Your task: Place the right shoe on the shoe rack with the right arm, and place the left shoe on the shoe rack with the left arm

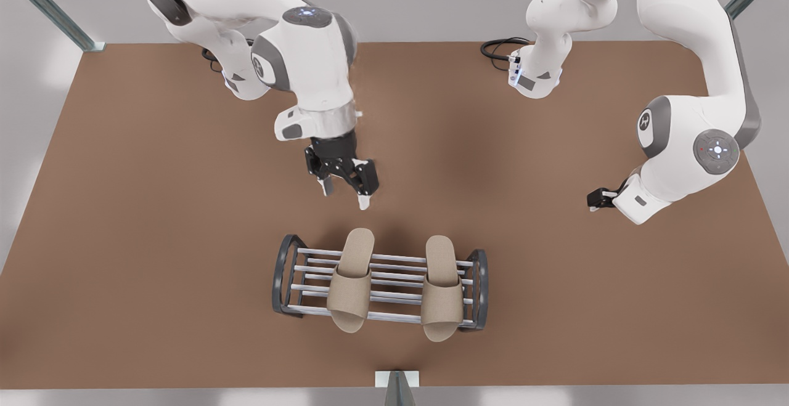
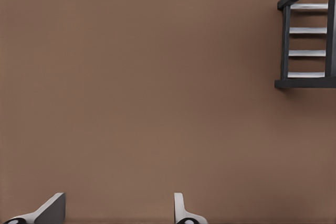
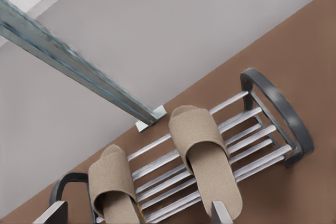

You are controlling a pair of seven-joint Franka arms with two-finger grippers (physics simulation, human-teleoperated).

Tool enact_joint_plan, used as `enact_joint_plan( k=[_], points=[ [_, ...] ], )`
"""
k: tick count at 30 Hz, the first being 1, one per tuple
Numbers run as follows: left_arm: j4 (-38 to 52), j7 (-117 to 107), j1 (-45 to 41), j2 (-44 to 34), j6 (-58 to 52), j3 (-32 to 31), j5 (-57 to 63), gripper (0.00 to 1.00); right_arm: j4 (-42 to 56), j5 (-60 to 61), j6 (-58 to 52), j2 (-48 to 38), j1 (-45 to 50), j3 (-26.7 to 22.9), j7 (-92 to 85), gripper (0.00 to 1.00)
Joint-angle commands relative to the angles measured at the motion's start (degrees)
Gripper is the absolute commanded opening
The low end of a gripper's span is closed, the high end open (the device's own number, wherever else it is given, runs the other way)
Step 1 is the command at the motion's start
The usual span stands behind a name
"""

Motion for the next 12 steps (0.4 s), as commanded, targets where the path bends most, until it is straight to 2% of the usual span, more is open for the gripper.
enact_joint_plan(
  k=[1, 2, 4, 8, 9, 10, 11, 12],
  points=[
    [0.02, 0.91, 0.0, -0.21, -0.28, -0.02, 0.05, 1.0, 3.12, 9.12, -19.96, -2.76, -8.61, 0.19, -29.98, 1.0],
    [0.11, 0.91, 0.0, -0.3, -0.37, -0.02, 0.05, 1.0, 2.77, 13.36, -21.82, -4.61, -16.27, 0.28, -36.48, 1.0],
    [0.2, 0.91, 0.0, -0.38, -0.89, -0.02, 0.05, 1.0, -2.24, 11.34, -21.2, -4.79, -18.04, 0.19, -46.15, 1.0],
    [0.11, 0.91, 0.0, -0.38, -0.98, -0.02, 0.05, 1.0, -2.86, 11.95, -24.19, -5.32, -19.89, -0.42, -56.69, 1.0],
    [0.11, 0.91, 0.0, -0.3, -0.98, -0.02, 0.05, 1.0, -3.03, 14.13, -25.07, -5.93, -17.26, -5.86, -63.81, 1.0],
    [0.11, 0.91, 0.0, -0.3, -0.98, -0.02, 0.05, 1.0, -3.12, 24.66, -26.21, -8.12, -11.56, -20.76, -76.53, 1.0],
    [0.11, 0.91, 0.0, -0.3, -0.89, -0.02, 0.05, 1.0, -3.65, 26.98, -26.13, -8.13, -12.67, -22.66, -79.73, 1.0],
    [0.11, 0.82, 0.0, -0.3, -0.89, -0.02, 0.05, 1.0, -3.47, 26.98, -25.25, -7.26, -12.5, -22.57, -79.3, 1.0]
  ],
)
